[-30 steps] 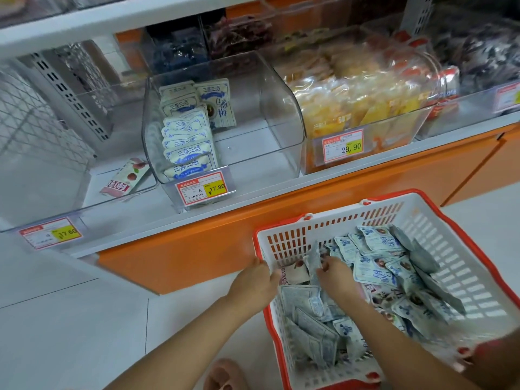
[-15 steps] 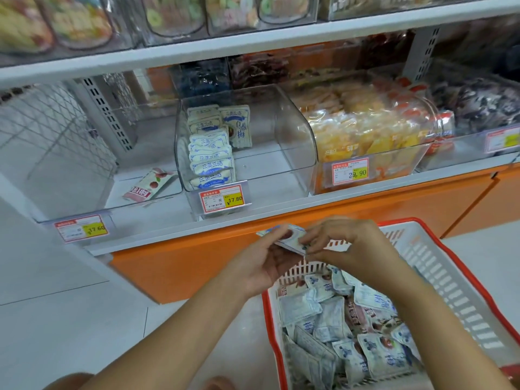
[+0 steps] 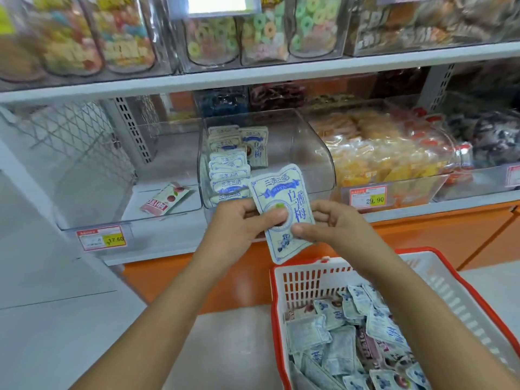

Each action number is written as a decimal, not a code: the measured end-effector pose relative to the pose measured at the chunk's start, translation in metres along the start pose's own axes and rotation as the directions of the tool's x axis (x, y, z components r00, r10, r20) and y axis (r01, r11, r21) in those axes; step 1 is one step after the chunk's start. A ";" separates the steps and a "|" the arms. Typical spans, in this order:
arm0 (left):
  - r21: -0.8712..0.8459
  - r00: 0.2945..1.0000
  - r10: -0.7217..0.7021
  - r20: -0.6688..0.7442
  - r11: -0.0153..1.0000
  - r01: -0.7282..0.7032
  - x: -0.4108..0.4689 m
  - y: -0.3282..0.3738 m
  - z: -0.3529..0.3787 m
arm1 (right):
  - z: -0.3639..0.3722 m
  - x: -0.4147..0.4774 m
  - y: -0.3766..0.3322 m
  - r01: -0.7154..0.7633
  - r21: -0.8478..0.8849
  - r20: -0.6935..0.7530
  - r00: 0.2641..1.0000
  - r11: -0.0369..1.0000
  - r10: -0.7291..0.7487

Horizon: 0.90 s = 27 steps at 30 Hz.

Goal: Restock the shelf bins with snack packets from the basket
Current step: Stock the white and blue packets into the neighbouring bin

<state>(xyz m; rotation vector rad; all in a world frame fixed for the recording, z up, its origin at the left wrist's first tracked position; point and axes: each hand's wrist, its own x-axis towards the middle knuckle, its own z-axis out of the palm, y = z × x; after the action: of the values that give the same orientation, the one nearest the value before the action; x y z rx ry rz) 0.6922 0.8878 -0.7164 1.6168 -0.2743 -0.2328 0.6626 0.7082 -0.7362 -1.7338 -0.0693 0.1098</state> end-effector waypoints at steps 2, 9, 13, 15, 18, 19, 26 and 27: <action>0.135 0.991 0.121 -0.063 0.984 -0.112 0.002 0.006 -0.007 | 0.000 0.015 -0.008 -0.011 0.045 0.022 1.000 0.999 0.010; 0.706 0.840 0.371 -0.396 0.708 0.021 0.029 -0.007 -0.056 | -0.016 0.120 -0.022 -0.010 0.212 -0.293 0.953 0.977 0.073; 0.699 0.867 0.216 -0.449 0.689 0.191 0.042 -0.013 -0.066 | -0.016 0.188 -0.017 -0.118 0.121 -0.337 0.929 0.986 0.153; 0.681 0.883 0.186 -0.432 0.708 0.184 0.045 -0.015 -0.068 | -0.009 0.211 -0.011 -0.189 0.074 -0.349 0.915 0.979 0.203; 0.710 0.899 0.213 -0.383 0.691 0.139 0.053 -0.022 -0.074 | -0.001 0.238 0.001 -0.292 0.034 -0.356 0.890 0.956 0.284; 0.725 0.899 0.228 -0.374 0.677 0.129 0.054 -0.024 -0.075 | -0.001 0.245 0.005 -0.306 0.010 -0.372 0.883 0.952 0.287; 0.732 0.883 0.311 -0.351 0.679 0.052 0.056 -0.032 -0.082 | 0.001 0.277 0.021 -0.230 -0.167 -0.392 0.908 0.959 0.150; 0.734 0.887 0.310 -0.343 0.677 0.048 0.056 -0.033 -0.084 | 0.002 0.278 0.023 -0.235 -0.262 -0.404 0.907 0.936 0.115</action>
<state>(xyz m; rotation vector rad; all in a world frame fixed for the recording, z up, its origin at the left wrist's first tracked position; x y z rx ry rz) 0.7729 0.9512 -0.7432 2.3802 -0.1274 0.4376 0.9380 0.7362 -0.7684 -2.0412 0.3816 -0.1168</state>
